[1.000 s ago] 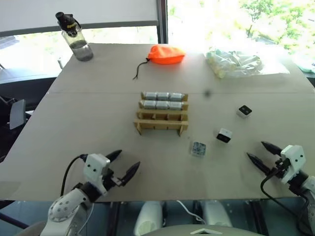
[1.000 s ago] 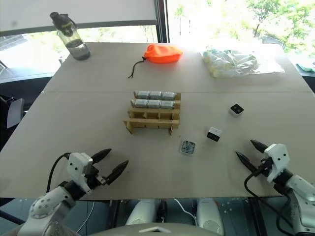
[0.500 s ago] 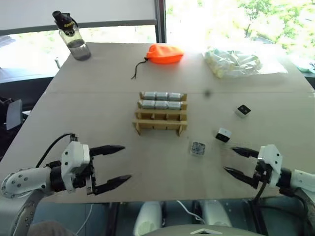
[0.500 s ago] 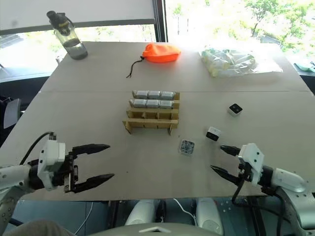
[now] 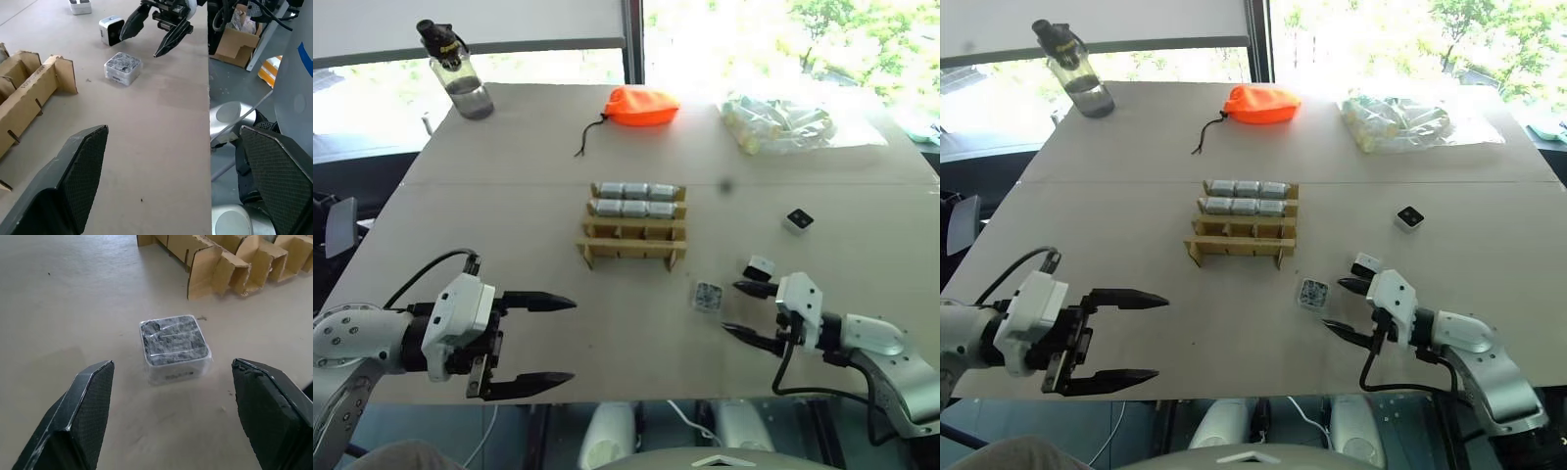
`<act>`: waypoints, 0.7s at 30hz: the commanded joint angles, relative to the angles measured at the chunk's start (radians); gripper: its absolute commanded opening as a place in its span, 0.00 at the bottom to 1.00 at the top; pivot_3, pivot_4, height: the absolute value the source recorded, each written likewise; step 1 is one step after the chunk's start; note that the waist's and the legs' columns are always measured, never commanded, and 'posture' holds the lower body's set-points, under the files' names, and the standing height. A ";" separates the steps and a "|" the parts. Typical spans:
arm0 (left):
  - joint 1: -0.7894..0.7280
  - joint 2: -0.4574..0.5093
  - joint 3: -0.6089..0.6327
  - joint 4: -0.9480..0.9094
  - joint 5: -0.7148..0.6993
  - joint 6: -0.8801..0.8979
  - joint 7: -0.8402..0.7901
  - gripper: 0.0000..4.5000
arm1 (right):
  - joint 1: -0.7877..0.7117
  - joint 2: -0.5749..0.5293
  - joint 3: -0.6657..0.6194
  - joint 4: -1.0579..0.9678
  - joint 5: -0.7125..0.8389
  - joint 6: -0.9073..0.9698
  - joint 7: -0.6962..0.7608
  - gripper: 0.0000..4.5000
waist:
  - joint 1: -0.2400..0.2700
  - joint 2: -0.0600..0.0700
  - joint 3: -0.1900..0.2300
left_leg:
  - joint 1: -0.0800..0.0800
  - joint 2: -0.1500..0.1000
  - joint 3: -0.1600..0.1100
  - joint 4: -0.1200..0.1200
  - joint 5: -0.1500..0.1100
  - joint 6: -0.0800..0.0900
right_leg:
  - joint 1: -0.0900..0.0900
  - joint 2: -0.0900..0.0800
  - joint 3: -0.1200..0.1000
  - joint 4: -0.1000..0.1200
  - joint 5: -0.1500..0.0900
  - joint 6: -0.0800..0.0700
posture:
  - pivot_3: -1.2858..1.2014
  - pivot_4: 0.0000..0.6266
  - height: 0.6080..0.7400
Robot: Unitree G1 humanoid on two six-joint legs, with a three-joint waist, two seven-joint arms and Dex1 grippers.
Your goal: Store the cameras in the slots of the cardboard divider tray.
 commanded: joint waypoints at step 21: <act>0.019 -0.032 0.050 -0.037 0.018 -0.002 -0.024 1.00 | -0.161 0.054 0.127 0.073 -0.085 0.076 -0.015 0.66 | -0.001 -0.001 0.001 | 0.000 0.000 0.000 0.000 0.001 -0.001 | 0.000 0.000 0.000 0.000 0.002 -0.002 | 0.52 0.24 1.00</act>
